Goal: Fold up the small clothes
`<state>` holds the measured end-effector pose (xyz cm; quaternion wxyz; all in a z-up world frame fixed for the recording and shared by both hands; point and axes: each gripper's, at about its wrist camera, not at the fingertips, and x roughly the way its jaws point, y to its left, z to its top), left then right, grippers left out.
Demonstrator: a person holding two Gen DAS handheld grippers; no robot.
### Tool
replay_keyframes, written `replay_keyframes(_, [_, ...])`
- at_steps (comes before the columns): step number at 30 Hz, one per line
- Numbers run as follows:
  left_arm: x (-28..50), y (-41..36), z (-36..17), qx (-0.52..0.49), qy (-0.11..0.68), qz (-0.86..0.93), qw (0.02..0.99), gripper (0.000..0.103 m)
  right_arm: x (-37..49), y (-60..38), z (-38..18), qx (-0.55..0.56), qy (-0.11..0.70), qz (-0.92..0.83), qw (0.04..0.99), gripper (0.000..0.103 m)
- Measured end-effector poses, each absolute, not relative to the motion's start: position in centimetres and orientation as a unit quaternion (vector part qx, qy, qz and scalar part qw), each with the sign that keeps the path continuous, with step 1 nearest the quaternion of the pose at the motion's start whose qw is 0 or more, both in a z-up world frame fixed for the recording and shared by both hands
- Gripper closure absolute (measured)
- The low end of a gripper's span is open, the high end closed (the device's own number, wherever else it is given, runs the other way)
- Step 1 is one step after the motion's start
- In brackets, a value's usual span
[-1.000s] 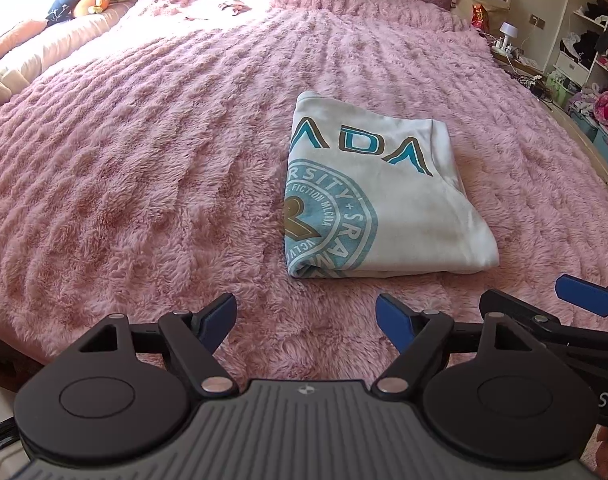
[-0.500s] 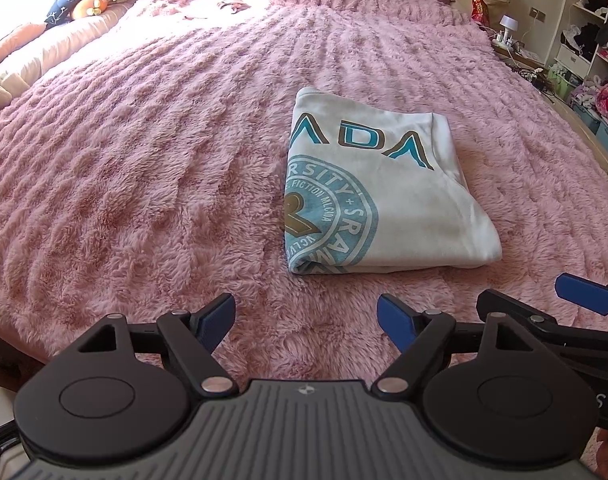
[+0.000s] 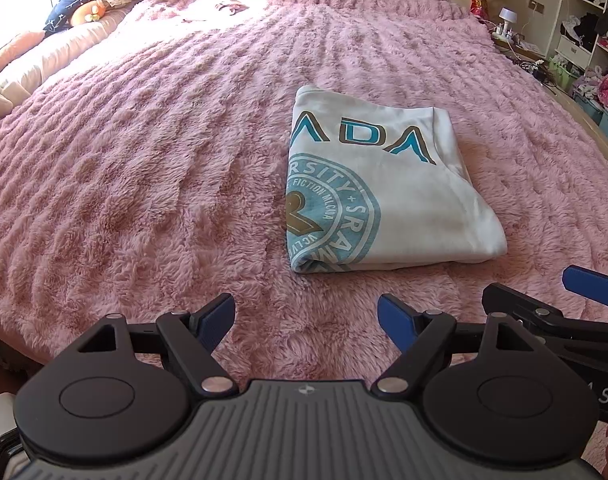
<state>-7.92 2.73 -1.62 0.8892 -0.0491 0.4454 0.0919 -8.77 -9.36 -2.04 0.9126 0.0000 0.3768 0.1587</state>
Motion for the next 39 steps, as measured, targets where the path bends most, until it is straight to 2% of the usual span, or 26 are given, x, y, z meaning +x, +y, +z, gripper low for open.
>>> replay_keyframes(31, [-7.68,2.88,-2.46,-0.05,0.44,0.088,0.892,0.007,-8.67,-9.13,-1.99,-0.007,0.38,0.15,0.913,0.021])
replay_keyframes(39, [-7.87,2.63,-2.46,-0.049,0.425,0.077,0.901,0.011,-8.42,-9.09,-2.26,-0.004,0.384,0.146,0.912,0.021])
